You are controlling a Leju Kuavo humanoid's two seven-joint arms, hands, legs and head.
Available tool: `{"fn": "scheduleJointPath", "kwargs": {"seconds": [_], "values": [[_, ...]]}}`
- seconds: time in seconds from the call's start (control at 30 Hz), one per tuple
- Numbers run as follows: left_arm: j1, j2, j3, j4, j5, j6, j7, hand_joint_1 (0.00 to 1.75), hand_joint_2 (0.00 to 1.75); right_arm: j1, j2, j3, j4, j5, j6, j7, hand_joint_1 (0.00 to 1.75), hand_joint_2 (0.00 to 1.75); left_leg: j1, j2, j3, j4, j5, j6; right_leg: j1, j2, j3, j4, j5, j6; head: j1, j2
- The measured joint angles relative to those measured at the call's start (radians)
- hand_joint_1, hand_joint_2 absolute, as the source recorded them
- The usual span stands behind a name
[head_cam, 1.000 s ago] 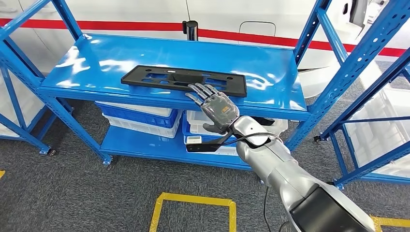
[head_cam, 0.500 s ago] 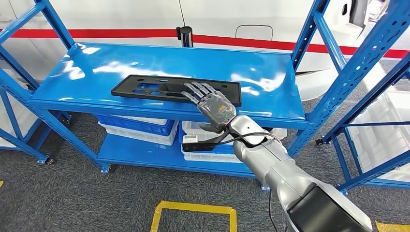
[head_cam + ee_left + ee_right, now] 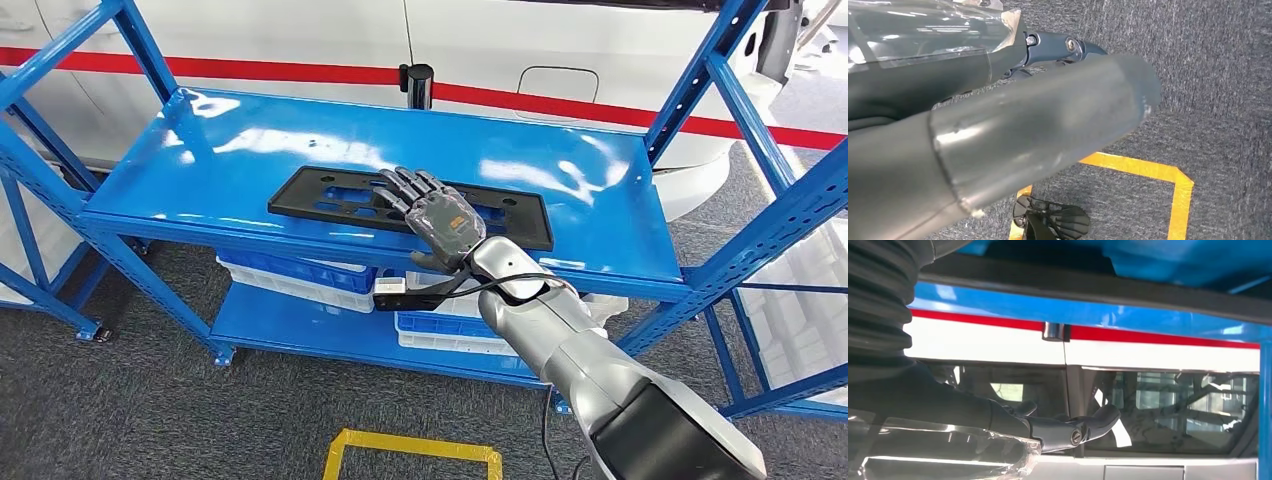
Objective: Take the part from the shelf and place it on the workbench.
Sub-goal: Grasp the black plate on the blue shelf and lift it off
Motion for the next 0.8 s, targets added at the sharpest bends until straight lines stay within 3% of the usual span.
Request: {"fn": "scheduleJointPath", "kwargs": {"seconds": [0.07,0.13,0.17,0.27,0.33,0.4,0.43,0.47,0.53,0.57,0.6,0.67,0.7,0.73,0.8], "values": [[-0.001,-0.005,0.000,0.000,0.000,-0.001,-0.003,0.00,0.00,-0.002,0.001,0.000,0.000,0.003,0.000,0.004,0.00,1.75,-0.008,-0.005,0.015,-0.002,-0.011,0.004,0.024,0.006,0.041,-0.134,0.071,-0.030,-0.005,0.000],[-0.003,-0.010,0.001,0.001,0.001,-0.003,-0.006,0.00,0.00,-0.003,0.003,0.000,0.001,0.005,0.000,0.008,0.00,1.75,-0.005,-0.009,0.021,-0.001,-0.017,-0.001,0.037,0.014,0.064,-0.191,0.090,-0.063,-0.007,0.000],[-0.003,-0.010,0.001,0.000,0.002,-0.004,-0.007,0.00,0.00,-0.004,0.005,0.000,0.002,0.006,0.000,0.009,0.00,1.75,-0.004,-0.010,0.025,0.002,-0.016,-0.006,0.038,0.016,0.070,-0.200,0.089,-0.074,-0.007,0.000],[-0.001,-0.008,0.002,0.000,0.002,-0.004,-0.009,0.00,0.00,-0.007,0.013,0.000,0.002,0.009,-0.002,0.016,0.00,1.75,-0.002,-0.006,0.025,0.038,-0.031,-0.019,0.016,0.012,0.122,-0.231,0.105,-0.089,-0.001,0.000],[-0.003,-0.008,0.002,0.000,0.000,0.006,-0.027,0.00,0.00,-0.011,0.020,0.000,0.004,0.019,-0.004,0.030,0.00,1.75,0.011,-0.002,-0.017,0.116,-0.077,-0.035,0.004,0.010,0.141,-0.237,0.102,-0.090,-0.003,0.000],[-0.004,-0.005,0.004,0.000,0.004,0.015,-0.079,0.00,0.00,-0.008,0.026,0.000,0.011,0.042,-0.010,0.060,0.00,1.75,0.033,0.003,-0.082,0.207,-0.119,-0.059,-0.004,0.010,0.142,-0.236,0.097,-0.085,-0.005,0.000],[-0.003,-0.004,0.008,0.000,0.009,0.017,-0.111,0.00,0.00,-0.004,0.028,0.001,0.019,0.057,-0.013,0.084,0.00,1.75,0.044,0.007,-0.102,0.223,-0.118,-0.074,-0.010,0.010,0.143,-0.234,0.093,-0.078,-0.005,0.000],[-0.003,-0.003,0.012,0.000,0.012,0.020,-0.138,0.00,0.00,-0.001,0.028,0.001,0.029,0.074,-0.015,0.115,0.00,1.75,0.054,0.011,-0.104,0.205,-0.095,-0.089,-0.018,0.010,0.144,-0.231,0.088,-0.070,-0.005,0.000],[-0.003,-0.002,0.021,0.000,0.008,0.038,-0.170,0.00,0.00,-0.002,0.031,0.001,0.053,0.104,-0.007,0.184,0.00,1.75,0.075,0.017,-0.067,0.096,-0.019,-0.120,-0.035,0.011,0.144,-0.215,0.074,-0.048,-0.005,0.000],[-0.003,-0.003,0.023,0.000,0.002,0.051,-0.178,0.00,0.00,-0.003,0.032,0.001,0.065,0.114,0.003,0.214,0.00,1.75,0.080,0.014,-0.048,0.047,0.000,-0.131,-0.040,0.011,0.143,-0.205,0.067,-0.036,-0.008,0.000],[-0.005,-0.003,0.024,0.000,-0.003,0.063,-0.186,0.00,0.00,-0.005,0.034,0.000,0.077,0.121,0.014,0.238,0.00,1.75,0.081,0.013,-0.034,0.018,0.006,-0.130,-0.041,0.011,0.140,-0.197,0.061,-0.025,-0.011,0.000],[-0.006,-0.004,0.026,0.000,-0.012,0.086,-0.200,0.00,0.00,-0.005,0.035,-0.002,0.100,0.130,0.032,0.265,0.00,1.75,0.074,0.009,-0.029,0.011,0.001,-0.108,-0.034,0.011,0.132,-0.189,0.054,-0.008,-0.010,0.000],[-0.007,-0.003,0.026,-0.001,-0.014,0.097,-0.206,0.00,0.00,-0.004,0.035,-0.004,0.110,0.132,0.037,0.271,0.00,1.75,0.072,0.011,-0.028,0.012,0.008,-0.095,-0.031,0.011,0.130,-0.190,0.054,-0.004,-0.006,0.000],[-0.007,-0.004,0.027,-0.001,-0.015,0.104,-0.209,0.00,0.00,-0.002,0.034,-0.008,0.119,0.133,0.042,0.274,0.00,1.75,0.069,0.009,-0.029,0.010,0.016,-0.089,-0.030,0.011,0.132,-0.191,0.054,-0.003,-0.002,0.000],[-0.008,-0.004,0.029,-0.001,-0.016,0.104,-0.209,0.00,0.00,-0.002,0.034,-0.015,0.134,0.131,0.050,0.279,0.00,1.75,0.064,0.008,-0.029,0.009,0.018,-0.087,-0.031,0.011,0.137,-0.197,0.057,-0.004,-0.001,0.000]]}}
